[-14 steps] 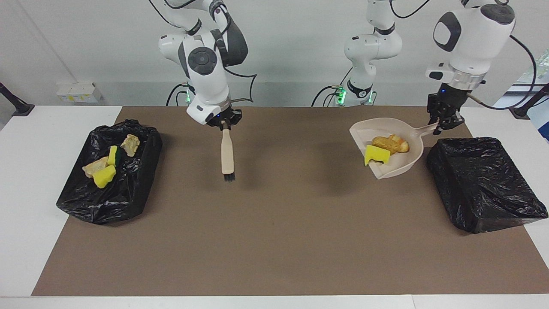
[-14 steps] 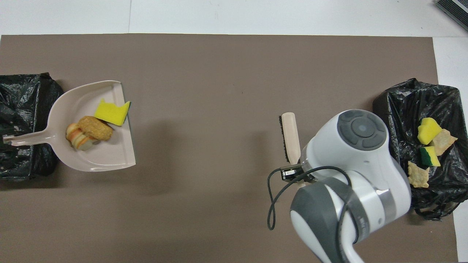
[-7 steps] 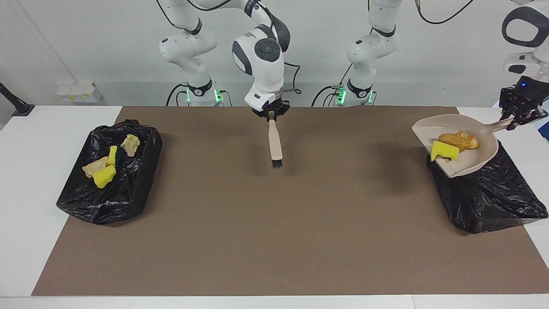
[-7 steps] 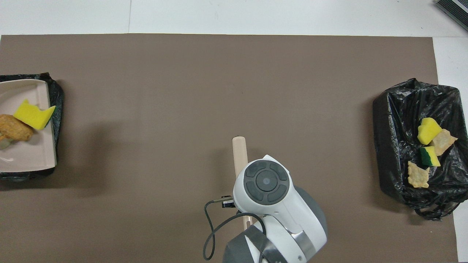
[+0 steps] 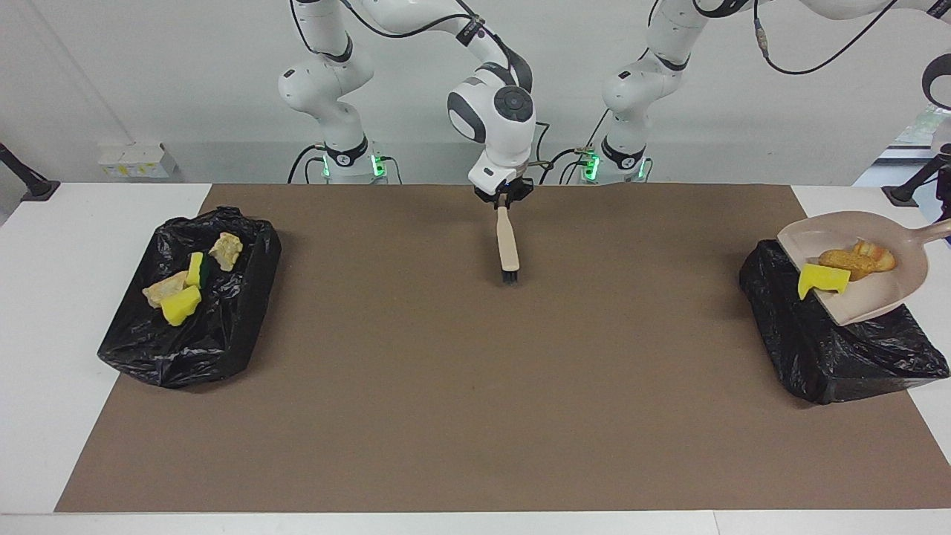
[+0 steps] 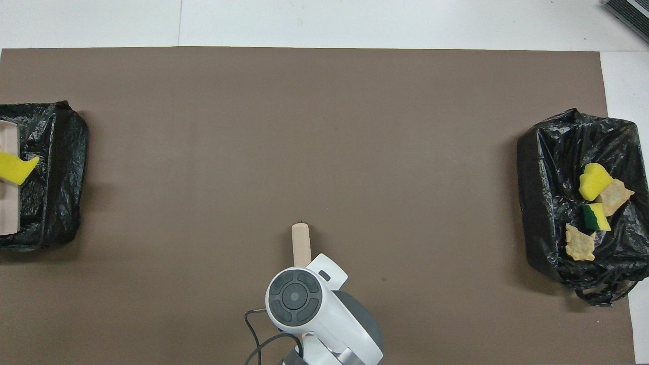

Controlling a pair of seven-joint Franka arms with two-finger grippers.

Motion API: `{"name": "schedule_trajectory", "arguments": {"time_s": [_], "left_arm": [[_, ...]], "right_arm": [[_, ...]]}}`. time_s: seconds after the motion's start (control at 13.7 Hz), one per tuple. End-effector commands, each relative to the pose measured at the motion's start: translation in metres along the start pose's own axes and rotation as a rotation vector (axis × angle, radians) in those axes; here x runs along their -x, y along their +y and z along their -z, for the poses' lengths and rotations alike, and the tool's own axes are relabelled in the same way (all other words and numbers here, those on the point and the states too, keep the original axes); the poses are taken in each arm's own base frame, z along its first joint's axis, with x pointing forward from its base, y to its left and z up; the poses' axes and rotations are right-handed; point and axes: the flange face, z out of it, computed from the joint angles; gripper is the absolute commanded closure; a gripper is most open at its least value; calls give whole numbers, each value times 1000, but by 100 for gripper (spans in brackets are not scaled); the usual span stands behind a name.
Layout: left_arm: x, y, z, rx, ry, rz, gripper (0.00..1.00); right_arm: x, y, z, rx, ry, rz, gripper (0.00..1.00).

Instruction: Sweep and dump trash in bin

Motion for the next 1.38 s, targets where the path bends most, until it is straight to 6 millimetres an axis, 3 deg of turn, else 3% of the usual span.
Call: {"name": "schedule_trajectory", "arguments": {"time_s": [0.0,0.36,0.58,0.66,0.73,0.8,0.87,1.09,1.31], "left_arm": [[16,-26,-8,-22,-84,-42,100],[10,-40,-8,-37,-191,-51,100],[1,-42,1,-19,-266,-37,100],[-7,-45,6,-20,-266,-47,100],[-5,-43,10,-2,-291,-56,100],[-10,-43,23,2,-329,-76,100],[-18,-45,34,9,-352,-95,100],[-29,-43,60,31,-417,-117,100],[-47,-42,86,40,-444,-136,100]], "right_arm": [[15,3,-1,-1,-12,-5,100],[48,3,-17,30,-18,-61,100],[50,-3,-22,22,-7,-83,100],[48,-4,-22,24,-9,-82,87],[48,-7,-18,23,-9,-75,67],[46,-9,-15,21,-11,-76,12],[45,-10,-9,21,-11,-72,0],[27,2,22,7,-17,-47,0],[3,36,62,-21,-9,30,0]]}}
